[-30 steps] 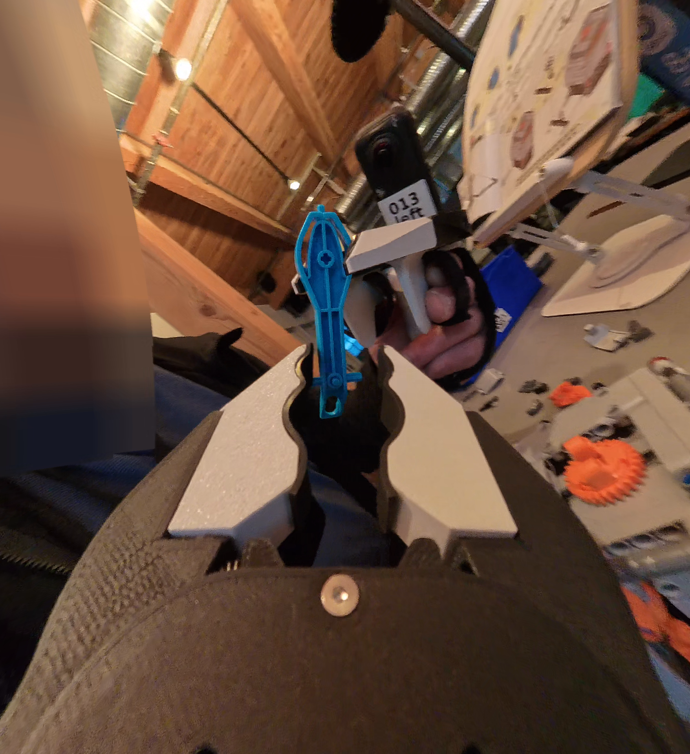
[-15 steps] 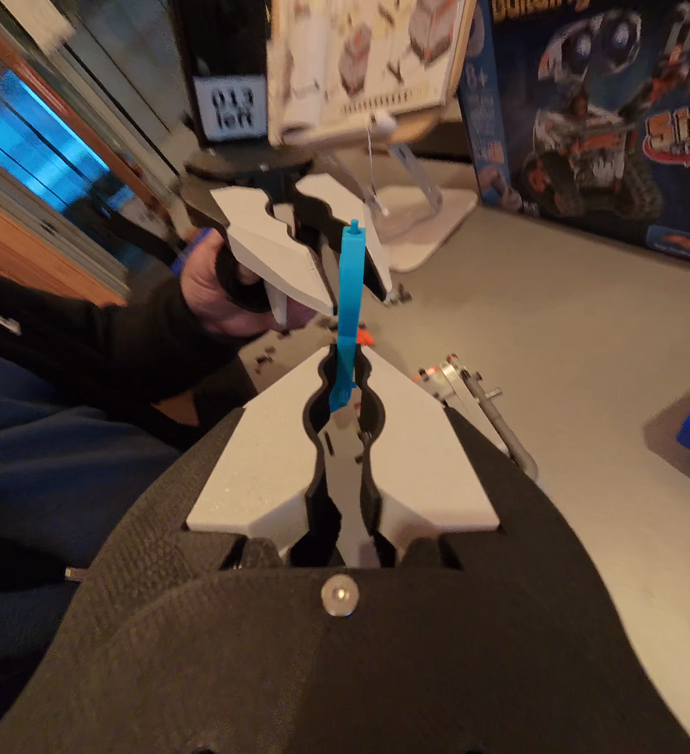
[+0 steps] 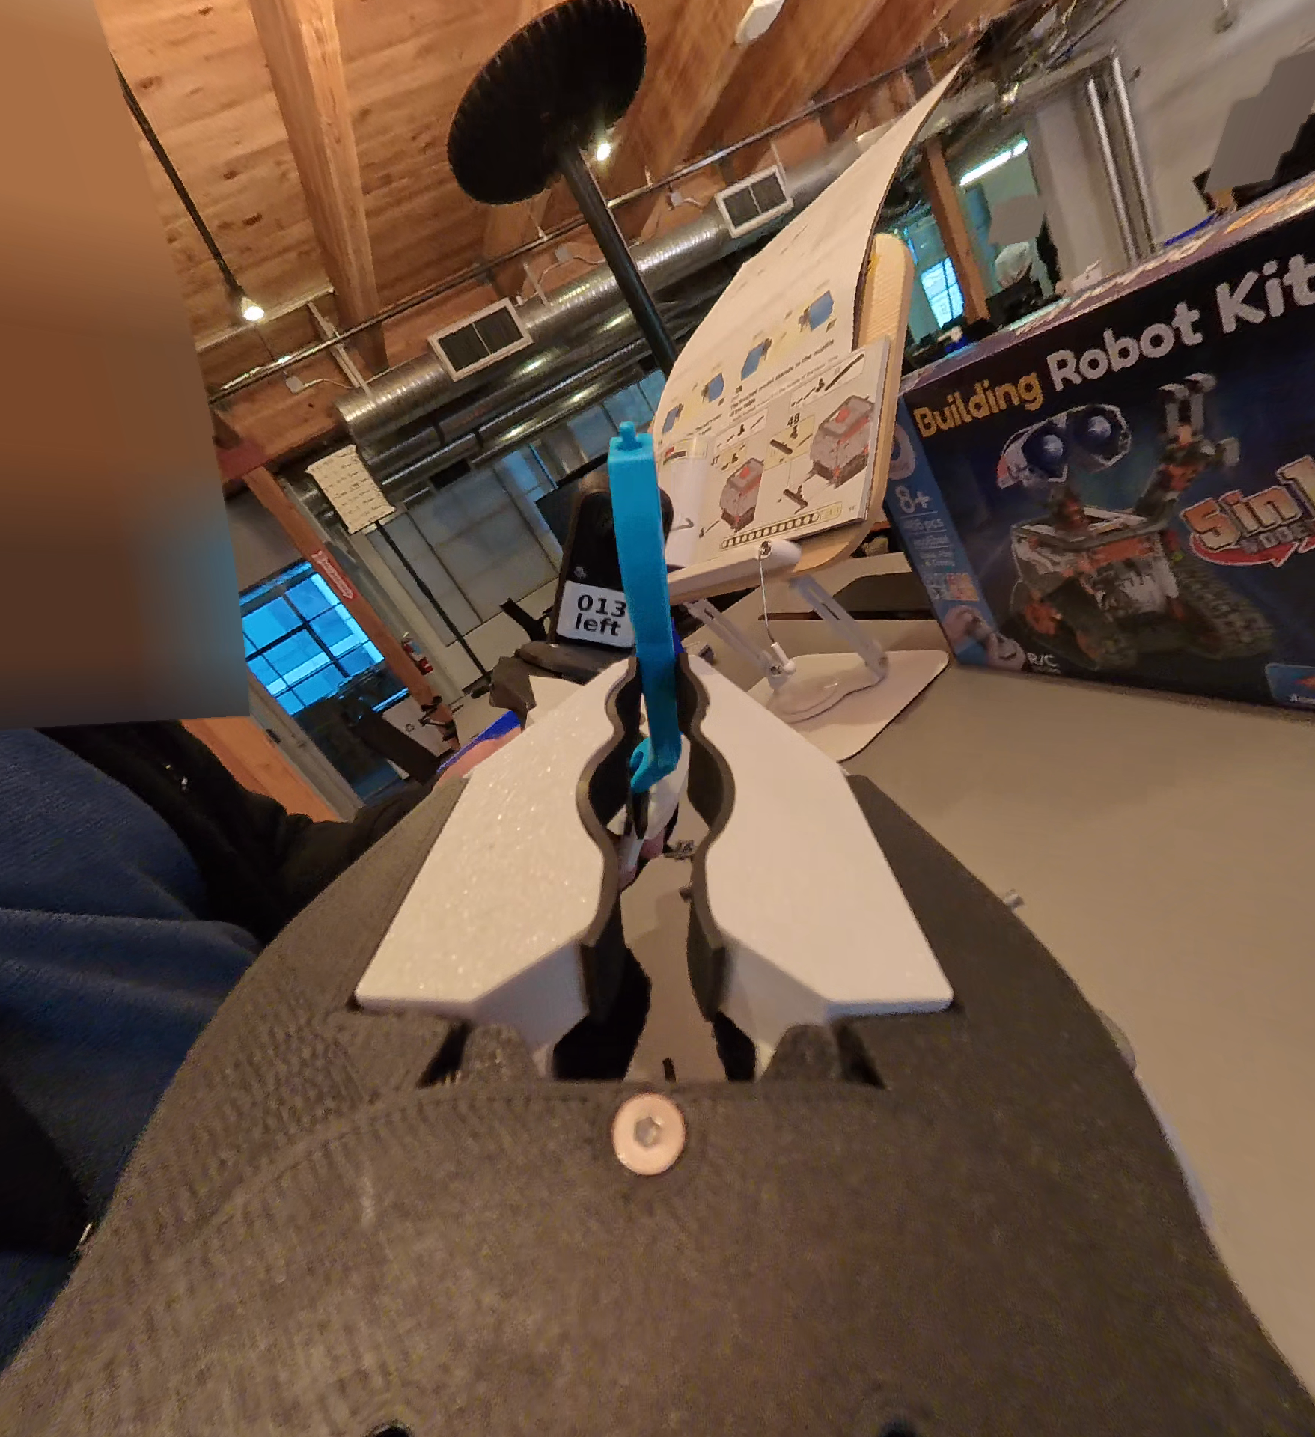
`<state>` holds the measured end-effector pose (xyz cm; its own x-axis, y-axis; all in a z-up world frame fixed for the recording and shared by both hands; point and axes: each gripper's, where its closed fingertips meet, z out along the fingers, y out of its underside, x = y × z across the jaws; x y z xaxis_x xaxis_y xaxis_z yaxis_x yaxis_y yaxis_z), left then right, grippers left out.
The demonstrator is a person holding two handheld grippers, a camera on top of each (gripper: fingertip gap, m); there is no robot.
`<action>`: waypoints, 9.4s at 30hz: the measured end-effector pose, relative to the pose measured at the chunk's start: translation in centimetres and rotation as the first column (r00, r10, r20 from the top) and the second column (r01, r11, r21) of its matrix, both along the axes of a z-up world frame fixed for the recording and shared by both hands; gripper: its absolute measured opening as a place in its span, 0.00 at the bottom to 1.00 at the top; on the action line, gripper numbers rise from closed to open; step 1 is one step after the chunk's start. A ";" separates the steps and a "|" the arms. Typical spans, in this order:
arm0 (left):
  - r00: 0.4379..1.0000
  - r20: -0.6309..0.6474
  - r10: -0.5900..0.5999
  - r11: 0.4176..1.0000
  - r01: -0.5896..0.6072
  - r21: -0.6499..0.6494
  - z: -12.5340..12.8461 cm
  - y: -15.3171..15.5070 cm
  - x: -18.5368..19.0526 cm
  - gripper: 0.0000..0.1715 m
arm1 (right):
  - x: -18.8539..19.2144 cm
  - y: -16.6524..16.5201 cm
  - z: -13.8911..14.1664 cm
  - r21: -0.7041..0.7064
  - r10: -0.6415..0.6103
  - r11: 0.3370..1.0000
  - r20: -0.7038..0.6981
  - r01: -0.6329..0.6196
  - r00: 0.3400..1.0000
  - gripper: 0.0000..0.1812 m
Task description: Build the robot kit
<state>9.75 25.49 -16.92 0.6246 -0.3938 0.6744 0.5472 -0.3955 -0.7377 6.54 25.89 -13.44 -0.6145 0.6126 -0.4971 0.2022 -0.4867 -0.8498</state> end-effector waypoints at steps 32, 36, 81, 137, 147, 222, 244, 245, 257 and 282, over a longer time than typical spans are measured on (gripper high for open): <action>0.791 -0.595 -0.145 0.987 0.071 -0.146 -2.2 -1.4 -0.8 0.05 | 2.4 0.4 -3.7 0.572 -0.051 0.817 0.200 -0.074 0.978 0.03; 0.731 -0.655 -0.191 0.972 0.046 -0.231 -4.1 -1.5 -3.9 0.23 | 4.3 1.8 -5.0 0.564 -0.075 0.820 0.269 -0.094 0.960 0.03; 0.847 -0.530 -0.047 0.920 -0.170 -0.354 -8.1 -3.4 -4.7 0.36 | 5.8 2.8 -10.6 0.562 -0.217 0.826 0.388 -0.044 0.896 0.03; 0.595 -0.791 -0.143 0.954 -0.129 -0.270 -9.5 0.6 -1.2 0.40 | 6.9 3.4 -10.9 0.571 -0.279 0.820 0.336 0.041 0.900 0.03; 0.608 -0.788 -0.098 0.950 -0.178 -0.256 -9.4 0.7 -1.4 0.40 | 7.2 2.6 -11.1 0.481 -0.211 0.877 0.373 0.007 0.903 0.03; 0.997 0.053 -0.049 0.996 0.053 -0.074 -1.3 2.5 1.5 0.01 | 6.3 4.0 -3.1 0.106 -0.282 0.957 0.143 0.269 0.949 0.03; 0.998 0.053 -0.027 0.994 0.033 -0.104 -1.9 2.2 2.0 0.04 | 5.3 3.9 -2.5 0.156 -0.250 0.961 0.146 0.227 0.957 0.03; 0.999 0.032 -0.028 0.995 0.031 -0.100 -1.8 2.1 2.0 0.06 | 5.3 4.0 -2.5 0.174 -0.252 0.959 0.155 0.225 0.955 0.02; 0.910 -0.380 -0.167 0.986 0.152 -0.070 0.2 0.7 4.7 0.17 | 6.8 -0.9 -6.2 0.611 -0.048 0.775 0.312 -0.162 0.949 0.02; 0.999 -0.029 0.015 0.997 -0.013 0.074 -0.2 -0.3 3.5 0.03 | 6.9 -2.9 -6.1 0.137 0.065 0.985 0.265 -0.105 0.962 0.04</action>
<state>13.22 25.14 -17.11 0.6495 -0.4326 0.6253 0.5302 -0.3318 -0.7803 13.42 23.00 -19.50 -0.5299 0.6429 -0.5531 0.4596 -0.3303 -0.8244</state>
